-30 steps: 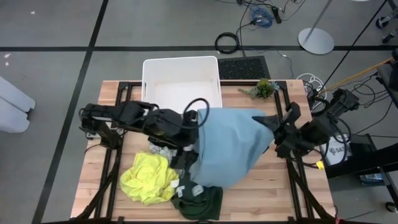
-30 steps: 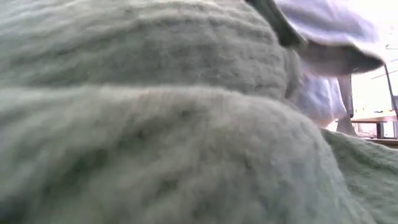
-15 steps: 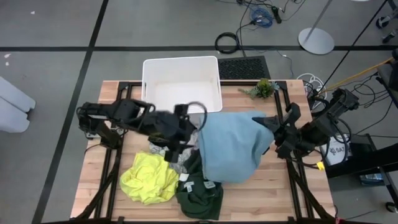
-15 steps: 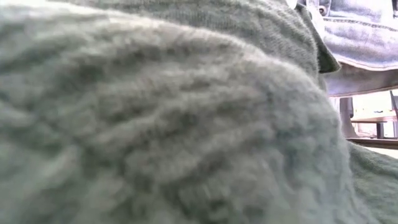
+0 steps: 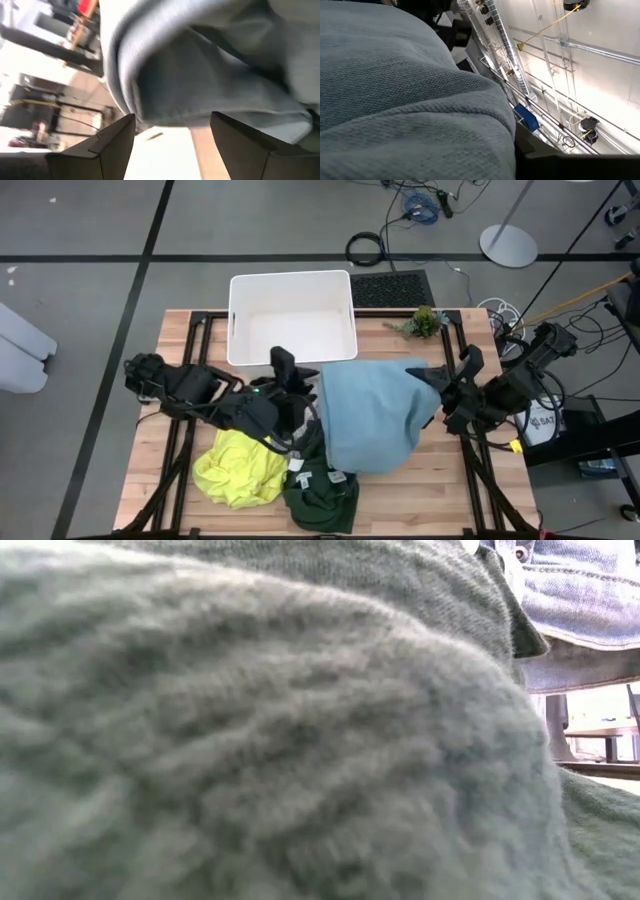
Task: Fold laundry
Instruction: Fold the denim pants
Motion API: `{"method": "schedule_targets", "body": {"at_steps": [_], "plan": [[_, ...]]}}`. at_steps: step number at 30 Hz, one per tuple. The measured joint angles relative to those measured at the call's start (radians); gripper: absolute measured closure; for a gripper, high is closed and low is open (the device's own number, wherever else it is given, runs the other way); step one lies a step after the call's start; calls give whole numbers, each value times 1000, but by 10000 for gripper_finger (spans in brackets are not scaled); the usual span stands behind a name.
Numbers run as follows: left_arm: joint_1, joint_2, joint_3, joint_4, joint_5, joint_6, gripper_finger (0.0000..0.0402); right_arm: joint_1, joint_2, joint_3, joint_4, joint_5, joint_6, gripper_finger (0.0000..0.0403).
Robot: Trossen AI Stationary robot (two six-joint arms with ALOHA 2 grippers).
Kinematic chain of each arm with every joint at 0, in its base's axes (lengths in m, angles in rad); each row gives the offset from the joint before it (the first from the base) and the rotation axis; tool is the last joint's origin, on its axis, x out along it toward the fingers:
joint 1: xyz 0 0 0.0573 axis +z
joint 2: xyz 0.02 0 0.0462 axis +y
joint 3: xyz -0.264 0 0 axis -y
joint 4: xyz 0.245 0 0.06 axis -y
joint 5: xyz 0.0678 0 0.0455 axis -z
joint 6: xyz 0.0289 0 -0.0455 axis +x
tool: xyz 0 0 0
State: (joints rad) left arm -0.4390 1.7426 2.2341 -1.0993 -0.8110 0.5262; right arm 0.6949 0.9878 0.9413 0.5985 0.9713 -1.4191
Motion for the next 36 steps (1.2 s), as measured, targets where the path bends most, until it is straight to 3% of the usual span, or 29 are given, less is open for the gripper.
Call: {"method": "schedule_targets", "body": {"at_steps": [3, 5, 11, 18, 21, 24, 27, 30, 32, 36], "plan": [[-2, 4, 0, 70, -119, 90, 132, 0, 0, 0, 2, 1, 17, 402], [0, 4, 0, 110, -145, 126, 133, 0, 0, 0, 0, 2, 20, 402], [2, 5, 0, 199, -89, 191, 133, 0, 0, 0, -2, -8, 20, 402], [53, 43, 0, 325, 69, 209, 133, 1, 0, 1, -2, -10, 42, 402], [64, 62, 0, 387, 74, 268, 143, 24, -2, 2, 9, 5, 2, 402], [69, 82, 0, 478, 73, 324, 191, 80, -15, 2, 90, 28, -80, 402], [68, 99, 0, 613, 95, 423, 278, 131, -42, 2, 149, 74, -150, 402], [84, 104, -1, 740, 234, 503, 373, 161, -65, 2, 150, 119, -175, 402], [115, 116, -1, 846, 349, 501, 383, 181, -79, 3, 166, 123, -200, 402], [179, 138, -2, 1001, 464, 449, 383, 237, -89, 4, 282, 124, -304, 402]]}}
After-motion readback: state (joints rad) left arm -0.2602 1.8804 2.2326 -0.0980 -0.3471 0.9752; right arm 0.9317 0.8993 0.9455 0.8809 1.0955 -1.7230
